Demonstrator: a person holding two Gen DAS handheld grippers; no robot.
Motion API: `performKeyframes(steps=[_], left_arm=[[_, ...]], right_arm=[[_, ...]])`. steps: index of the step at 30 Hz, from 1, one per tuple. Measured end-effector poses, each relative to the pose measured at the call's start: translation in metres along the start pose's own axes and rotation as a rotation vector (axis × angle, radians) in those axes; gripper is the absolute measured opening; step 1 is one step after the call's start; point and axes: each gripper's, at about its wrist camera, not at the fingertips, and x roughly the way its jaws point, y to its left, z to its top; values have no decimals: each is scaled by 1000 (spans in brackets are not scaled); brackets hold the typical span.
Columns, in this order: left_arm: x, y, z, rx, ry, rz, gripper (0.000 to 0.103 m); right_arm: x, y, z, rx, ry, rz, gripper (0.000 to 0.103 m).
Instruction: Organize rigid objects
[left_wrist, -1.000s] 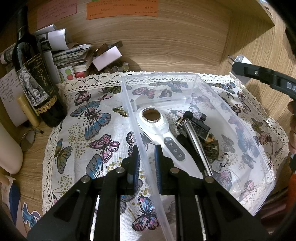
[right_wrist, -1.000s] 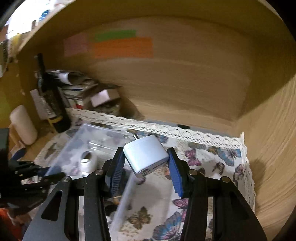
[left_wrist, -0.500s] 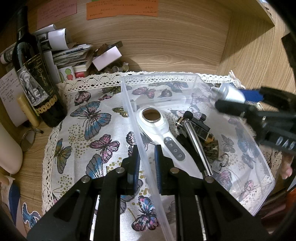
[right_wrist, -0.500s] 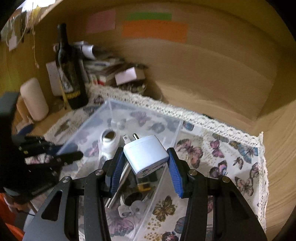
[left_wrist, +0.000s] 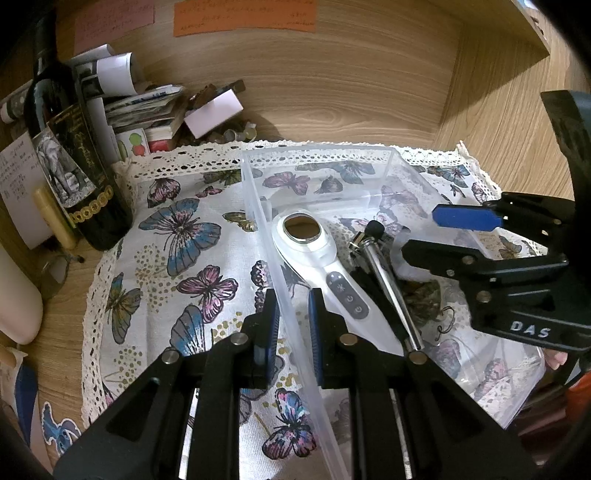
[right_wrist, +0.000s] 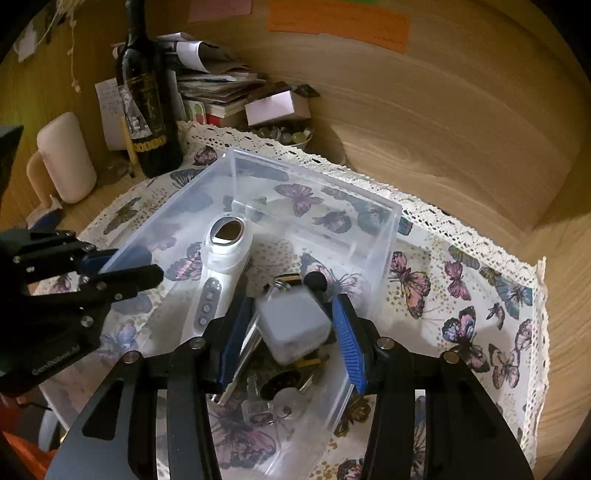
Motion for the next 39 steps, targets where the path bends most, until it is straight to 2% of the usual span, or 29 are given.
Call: performKeyframes(steps=[2, 5, 8, 10, 11, 14, 16, 19, 20, 22, 25, 30, 39], left_arm=[[-2, -1, -1, 5, 1, 2, 16], [-9, -1, 0, 4, -16, 27, 24], [-23, 0, 1, -7, -57, 48, 38], [-38, -2, 2, -10, -96, 59, 48], [-42, -4, 3, -10, -109, 59, 50], [-67, -13, 4, 1, -176, 55, 59], [-85, -23, 4, 13, -237, 68, 70], [-110, -37, 2, 29, -326, 89, 84], [-118, -40, 1, 28, -350, 90, 86], [-132, -48, -1, 29, -397, 85, 91], [-148, -60, -6, 36, -461, 100, 100], [-166, -78, -16, 41, -527, 107, 102], [-175, -90, -28, 10, -563, 90, 102]], right_arm=[[-6, -2, -1, 15, -18, 4, 51], [-19, -4, -2, 34, -55, 0, 54], [-39, -7, -5, 53, -110, -2, 58], [-58, -9, -8, 70, -165, -12, 70], [-66, -10, -10, 77, -192, -20, 71], [-89, -11, -16, 94, -260, -39, 77], [-107, -12, -22, 113, -306, -49, 83], [-129, -11, -32, 128, -363, -74, 86], [-135, -11, -35, 133, -379, -82, 88], [-149, -11, -44, 152, -417, -92, 101], [-165, -11, -56, 173, -469, -117, 103], [-184, -9, -70, 192, -521, -144, 103], [-201, -4, -88, 198, -576, -181, 103]])
